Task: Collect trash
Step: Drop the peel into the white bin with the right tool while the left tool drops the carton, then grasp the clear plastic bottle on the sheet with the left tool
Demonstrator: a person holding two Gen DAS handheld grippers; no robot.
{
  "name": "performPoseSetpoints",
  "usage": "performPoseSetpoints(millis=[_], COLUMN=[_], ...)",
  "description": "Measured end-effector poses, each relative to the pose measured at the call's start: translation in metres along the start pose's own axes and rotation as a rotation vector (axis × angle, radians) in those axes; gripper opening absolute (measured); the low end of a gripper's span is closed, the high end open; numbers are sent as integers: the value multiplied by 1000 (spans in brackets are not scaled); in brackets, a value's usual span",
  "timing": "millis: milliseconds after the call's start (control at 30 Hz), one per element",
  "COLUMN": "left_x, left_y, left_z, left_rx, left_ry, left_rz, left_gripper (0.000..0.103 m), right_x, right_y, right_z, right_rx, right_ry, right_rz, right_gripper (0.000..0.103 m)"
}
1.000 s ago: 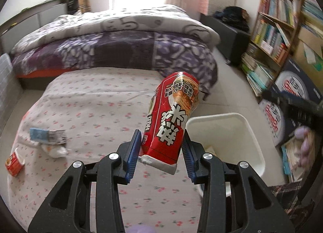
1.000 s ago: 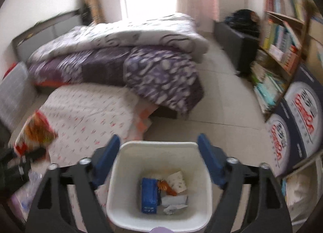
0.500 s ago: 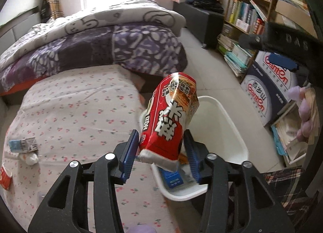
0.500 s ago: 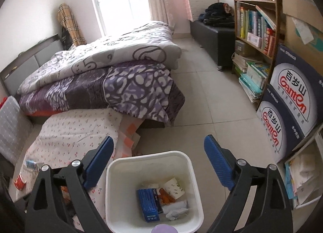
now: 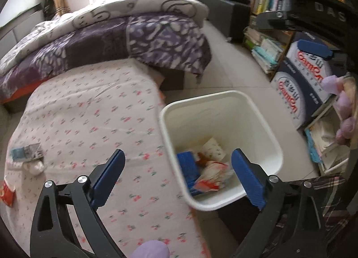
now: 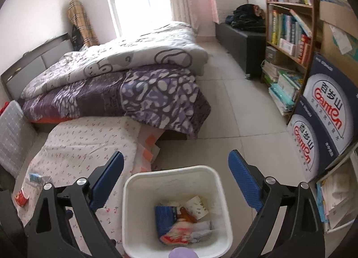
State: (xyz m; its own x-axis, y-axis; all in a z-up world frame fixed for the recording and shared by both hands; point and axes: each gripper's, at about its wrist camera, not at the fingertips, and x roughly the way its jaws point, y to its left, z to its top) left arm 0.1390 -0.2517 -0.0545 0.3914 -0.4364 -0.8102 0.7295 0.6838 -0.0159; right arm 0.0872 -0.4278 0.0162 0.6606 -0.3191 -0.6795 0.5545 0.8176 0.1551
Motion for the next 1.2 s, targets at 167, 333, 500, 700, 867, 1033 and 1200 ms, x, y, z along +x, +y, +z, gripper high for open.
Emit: performPoseSetpoints(millis=[167,333,500,700,867,1033,1200], left_x=[2,7,10,12,12,3,-31], left_y=[29,62,99,160,194,213,231], left_z=[-13,-32,-58,-97,-127,-144,-144], left_rx=[-10,-9,21,-76,-171,-258,-328], left_ry=[65,177,304,452,520,498,380], left_rz=[105,198,324,362,335,253,223], left_gripper=[94,96,96,96,96,65,63], right_x=[6,10,16,26,35,48,59], right_y=[32,63,91,120,145,174,206], right_z=[-7,-13,-20,-30,-39,-52,-65], right_rx=[-54,-102,-143,-184,-219,-242,-302], right_ry=[35,62,95,132,168,221,248], right_rz=[38,77,106,126,158,195,225], right_gripper=[93,93,93,93,93,93,93])
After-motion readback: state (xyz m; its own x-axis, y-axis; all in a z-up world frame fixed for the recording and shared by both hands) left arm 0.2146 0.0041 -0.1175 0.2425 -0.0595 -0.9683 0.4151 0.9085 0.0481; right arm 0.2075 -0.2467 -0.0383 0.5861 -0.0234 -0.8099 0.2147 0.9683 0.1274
